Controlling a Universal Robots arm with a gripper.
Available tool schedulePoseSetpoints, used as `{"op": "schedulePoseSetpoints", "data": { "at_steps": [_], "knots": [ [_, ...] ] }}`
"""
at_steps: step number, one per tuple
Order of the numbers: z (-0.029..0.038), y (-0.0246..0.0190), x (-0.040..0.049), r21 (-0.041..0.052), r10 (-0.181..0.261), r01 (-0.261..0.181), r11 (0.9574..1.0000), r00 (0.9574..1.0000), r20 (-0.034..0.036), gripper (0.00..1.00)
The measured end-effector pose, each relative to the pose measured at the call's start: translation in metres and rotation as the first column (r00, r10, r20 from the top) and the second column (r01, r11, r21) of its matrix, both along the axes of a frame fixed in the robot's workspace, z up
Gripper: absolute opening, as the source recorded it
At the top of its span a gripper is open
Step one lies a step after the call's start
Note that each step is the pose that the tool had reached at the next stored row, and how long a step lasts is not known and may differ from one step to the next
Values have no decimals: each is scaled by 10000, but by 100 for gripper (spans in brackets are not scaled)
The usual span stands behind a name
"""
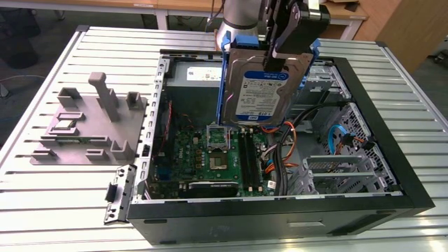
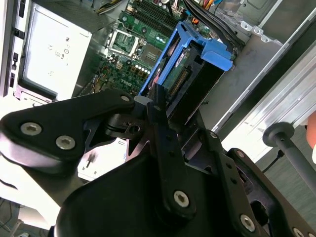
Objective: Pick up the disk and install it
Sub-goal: 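Pick up the disk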
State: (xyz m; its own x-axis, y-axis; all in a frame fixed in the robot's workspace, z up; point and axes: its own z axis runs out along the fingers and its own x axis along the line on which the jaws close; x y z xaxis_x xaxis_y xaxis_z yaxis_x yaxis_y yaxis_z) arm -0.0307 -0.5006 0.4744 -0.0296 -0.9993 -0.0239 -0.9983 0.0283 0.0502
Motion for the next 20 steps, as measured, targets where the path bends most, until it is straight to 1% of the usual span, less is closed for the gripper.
{"op": "schedulePoseSetpoints", "data": {
  "at_steps": [2,9,15,20],
  "knots": [
    [2,-2,0,-4,-1,1,10000,10000,-1,35],
    [1,-55,3,-4,-15,15,10000,10000,-1,35],
    [1,-58,4,-4,-15,15,10000,10000,-1,35],
    [30,-58,4,-4,-15,15,10000,10000,-1,35]
  ]
}}
